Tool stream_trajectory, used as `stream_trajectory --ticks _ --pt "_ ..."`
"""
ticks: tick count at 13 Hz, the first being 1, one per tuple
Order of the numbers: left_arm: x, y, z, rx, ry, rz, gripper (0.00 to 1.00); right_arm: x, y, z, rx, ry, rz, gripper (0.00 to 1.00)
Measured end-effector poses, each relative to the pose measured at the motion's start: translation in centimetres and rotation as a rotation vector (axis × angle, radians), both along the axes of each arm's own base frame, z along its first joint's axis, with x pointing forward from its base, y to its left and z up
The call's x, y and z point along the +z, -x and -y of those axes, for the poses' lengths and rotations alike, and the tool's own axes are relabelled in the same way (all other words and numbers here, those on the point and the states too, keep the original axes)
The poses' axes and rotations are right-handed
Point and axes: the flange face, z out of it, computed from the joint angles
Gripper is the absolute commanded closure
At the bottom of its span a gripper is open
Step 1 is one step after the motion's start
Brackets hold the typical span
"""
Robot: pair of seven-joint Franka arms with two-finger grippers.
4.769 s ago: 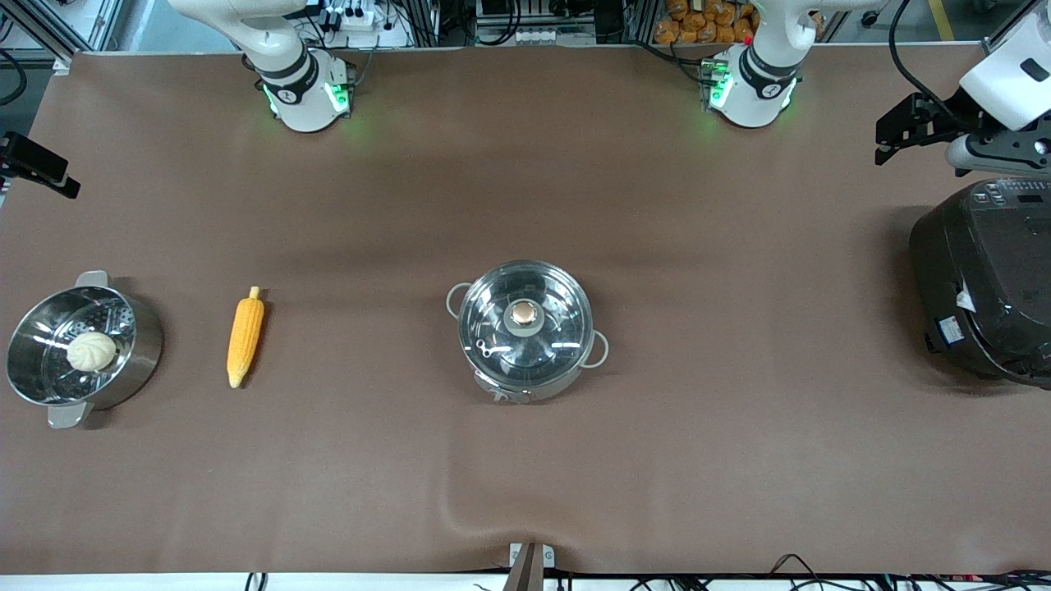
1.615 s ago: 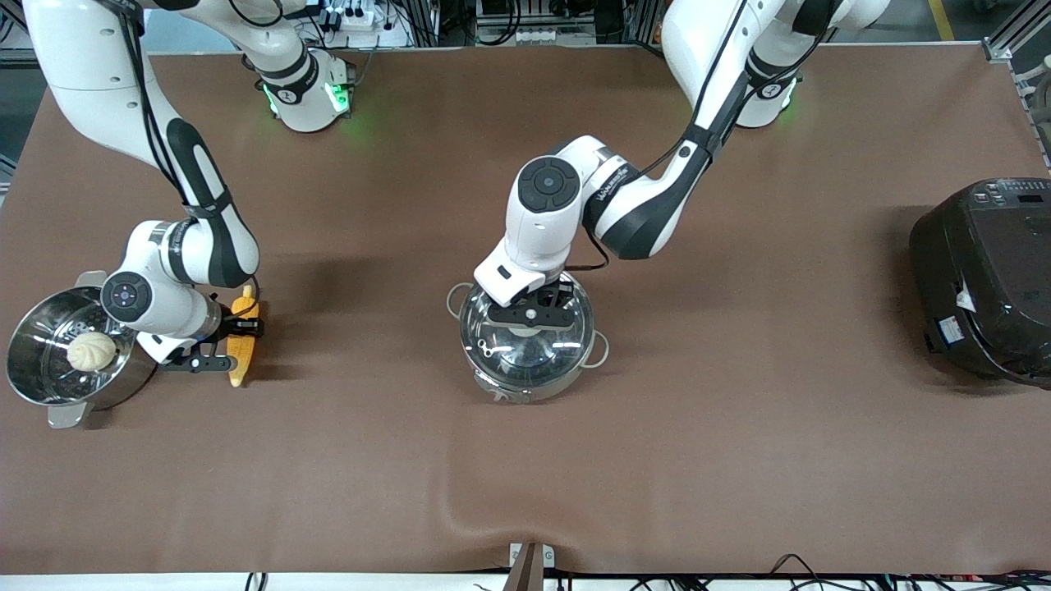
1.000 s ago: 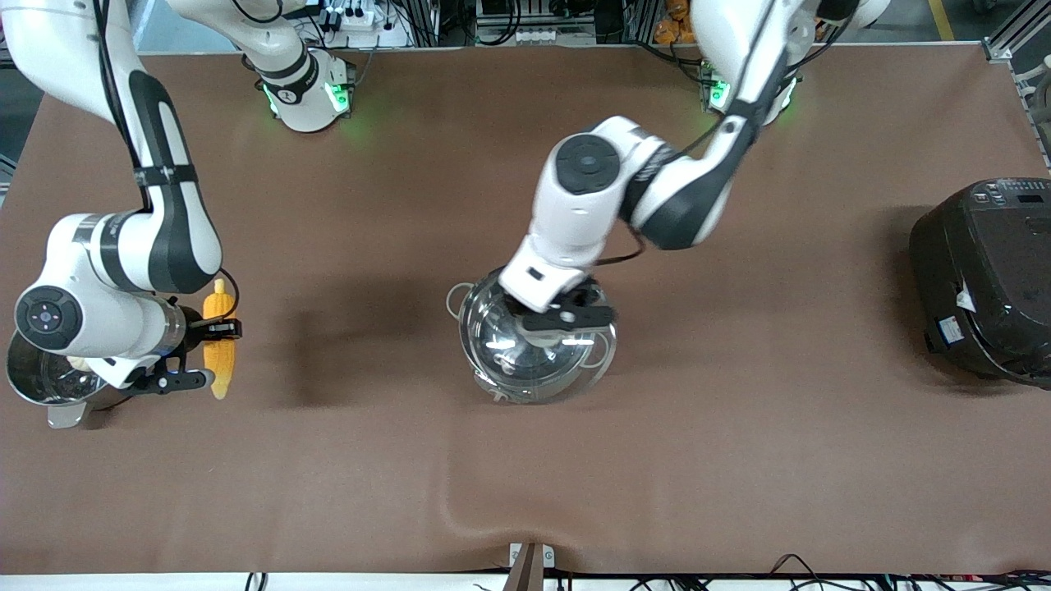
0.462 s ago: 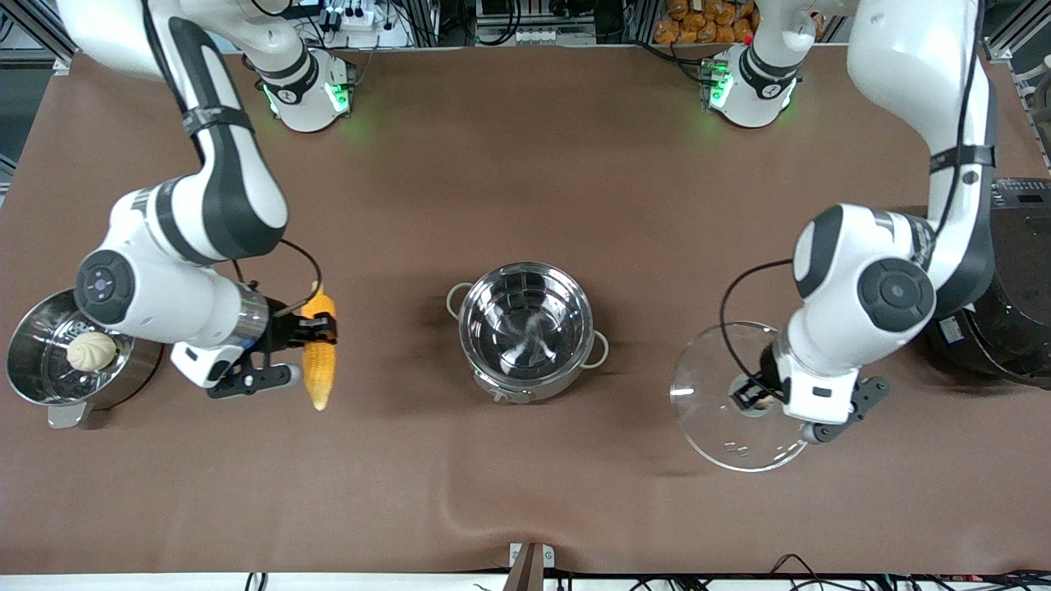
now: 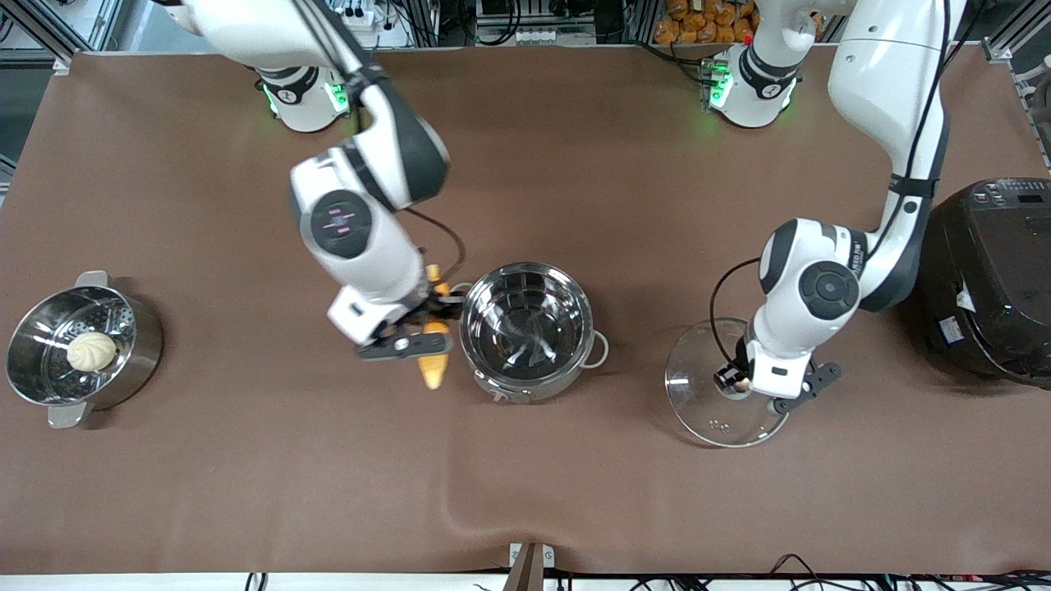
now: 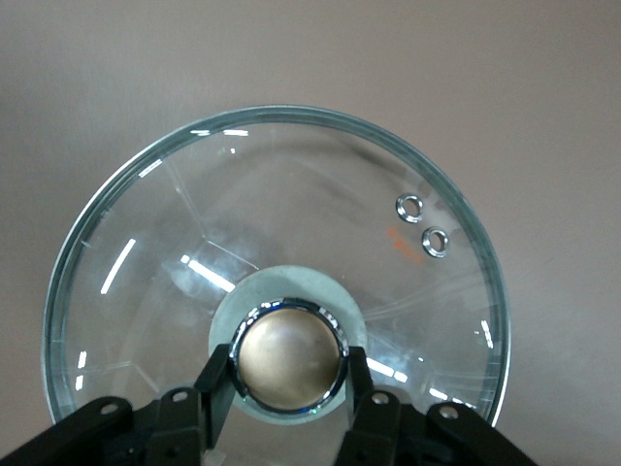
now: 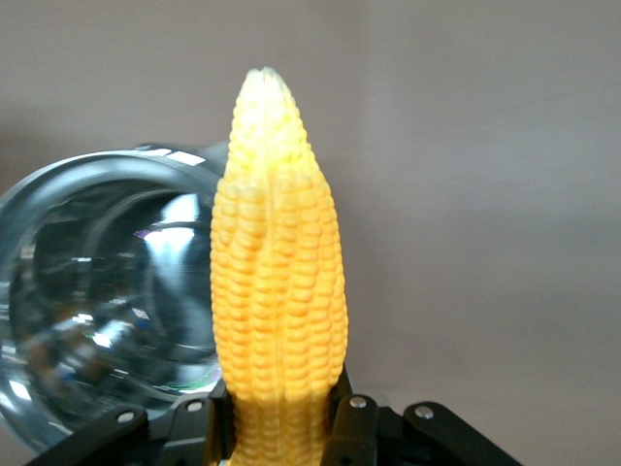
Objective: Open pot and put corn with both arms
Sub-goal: 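Lower the lid with the left gripper while the right gripper carries the corn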
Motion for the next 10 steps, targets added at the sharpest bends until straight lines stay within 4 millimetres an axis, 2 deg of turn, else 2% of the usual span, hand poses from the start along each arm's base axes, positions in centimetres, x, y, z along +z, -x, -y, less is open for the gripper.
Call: stream_trajectory --ticks 1,2,3,4,6,7,8,9,10 --pt "-0.9 0.8 -0.2 -0.006 -0.008 -0.012 0.17 -1.4 1.0 -3.1 -0.033 -0.013 0.023 0.80" --pt "-1.6 1.4 -0.3 -0.018 -0.021 -0.021 0.00 -2.7 1.7 -5.5 -0.055 -0.020 0.034 0.80" --pt "-2.0 1.7 -0.3 -0.036 -0.040 -0.024 0.00 -3.6 2.0 -7.0 -0.064 -0.022 0.036 0.80" --pt "-1.9 1.7 -0.3 -0.053 -0.055 -0.019 0.00 -4.2 1.9 -7.6 -0.069 -0.022 0.039 0.79" --pt "-0.8 1.6 -0.3 -0.064 -0.064 0.001 0.00 -5.3 1.7 -7.8 -0.107 -0.015 0.027 0.70" --pt "0.5 1.4 -0.4 -0.071 -0.064 0.023 0.00 -6.4 2.0 -8.2 -0.135 -0.003 0.009 0.52" --pt "2.7 1.1 -0.9 -0.088 -0.064 0.051 0.00 -7.4 2.2 -8.2 -0.158 0.008 -0.013 0.23" --pt "5.4 0.9 -1.9 -0.110 -0.071 0.071 0.00 -8.2 2.2 -8.0 -0.179 0.010 -0.038 0.00" --pt "8.6 0.9 -3.3 -0.128 -0.083 0.081 0.00 -8.4 2.0 -7.7 -0.193 0.005 -0.054 0.00"
